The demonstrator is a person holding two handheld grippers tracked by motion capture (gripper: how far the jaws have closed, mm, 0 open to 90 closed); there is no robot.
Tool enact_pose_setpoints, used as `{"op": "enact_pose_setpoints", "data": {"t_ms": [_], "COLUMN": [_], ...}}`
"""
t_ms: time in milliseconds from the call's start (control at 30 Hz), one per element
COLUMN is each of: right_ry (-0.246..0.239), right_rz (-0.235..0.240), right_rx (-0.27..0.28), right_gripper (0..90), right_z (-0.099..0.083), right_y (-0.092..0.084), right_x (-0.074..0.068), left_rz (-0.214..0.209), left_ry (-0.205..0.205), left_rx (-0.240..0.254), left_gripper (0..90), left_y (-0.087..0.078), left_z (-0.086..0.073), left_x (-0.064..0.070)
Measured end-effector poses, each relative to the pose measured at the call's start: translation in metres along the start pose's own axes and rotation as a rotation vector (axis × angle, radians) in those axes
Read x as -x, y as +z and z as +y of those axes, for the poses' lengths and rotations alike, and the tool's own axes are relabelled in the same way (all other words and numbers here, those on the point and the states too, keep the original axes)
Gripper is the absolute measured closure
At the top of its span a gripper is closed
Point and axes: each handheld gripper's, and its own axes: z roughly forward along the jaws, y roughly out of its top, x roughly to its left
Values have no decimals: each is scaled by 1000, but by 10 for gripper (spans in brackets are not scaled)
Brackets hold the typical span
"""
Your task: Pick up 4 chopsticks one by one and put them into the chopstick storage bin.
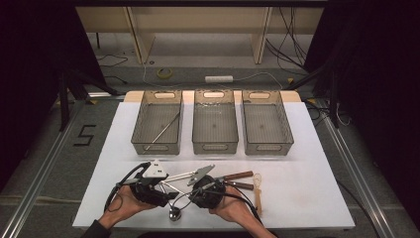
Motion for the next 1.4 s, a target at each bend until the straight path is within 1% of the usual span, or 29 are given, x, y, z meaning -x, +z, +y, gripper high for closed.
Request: {"op": "enact_pose_setpoints", "data": {"t_ms": [33,67,100,133,167,200,233,333,367,467,500,533,567,600,633,733,767,900,967,1000,1033,1067,1133,1167,1200,1300,1333,1367,1400], "right_ry": [-2,-6,-5,-5,-17,-18,-21,-31,-33,-47,-52,-52,-63,-63,-70,-75,-79,-89,-95,-97,-105,-105,-110,-115,-115,-132,-132,-147,-156], "right_rz": [2,4,4,4,7,9,9,10,11,14,14,14,19,19,23,26,33,43,43,42,41,41,46,52,52,70,70,78,82], "right_rx": [-1,3,3,3,8,4,5,5,4,4,4,4,7,7,8,8,8,5,2,1,3,3,3,-2,-2,-5,-5,1,2], "right_gripper": [862,862,861,861,862,862,862,862,862,862,861,861,862,862,862,862,861,861,861,861,861,861,861,861,861,860,860,858,857], "right_z": [0,1,1,1,2,2,2,3,3,4,4,4,4,4,5,5,6,6,6,6,6,6,6,6,6,6,6,5,5], "right_y": [-1,-2,-3,-3,-6,-8,-9,-12,-13,-14,-14,-14,-15,-15,-17,-19,-20,-20,-21,-21,-21,-21,-22,-23,-23,-23,-23,-24,-24], "right_x": [0,1,1,1,1,1,1,0,0,-1,-1,-1,-1,-1,-2,-2,-2,-3,-4,-4,-4,-4,-4,-4,-4,-2,-2,-1,0], "left_rz": [-10,-10,-17,-17,-24,-24,-19,-19,-20,-16,-15,-15,-18,-18,-18,-17,-19,-15,-15,-15,-14,-14,-21,-29,-29,-42,-42,-47,-47], "left_ry": [27,27,58,58,77,77,95,106,119,129,145,145,165,165,179,187,201,214,232,232,254,254,262,282,282,318,318,334,334], "left_rx": [-24,-24,-39,-39,-54,-54,-66,-77,-91,-97,-104,-104,-118,-118,-126,-136,-148,-152,-156,-156,-157,-157,-154,-164,-164,-177,-177,-186,-186], "left_gripper": [283,288,295,298,300,300,302,331,338,370,383,395,409,424,436,474,487,534,554,571,588,601,621,630,640,671,680,690,699], "left_y": [2,2,3,3,5,5,7,8,9,10,11,11,11,11,12,13,15,16,15,15,14,14,14,13,13,12,12,12,12], "left_z": [2,2,5,5,7,7,9,10,11,11,12,12,13,13,13,13,13,13,13,13,14,14,14,15,15,15,15,16,16], "left_x": [1,1,3,3,4,4,5,5,5,6,7,7,7,7,8,9,10,12,13,13,15,15,17,18,18,21,21,22,22]}}
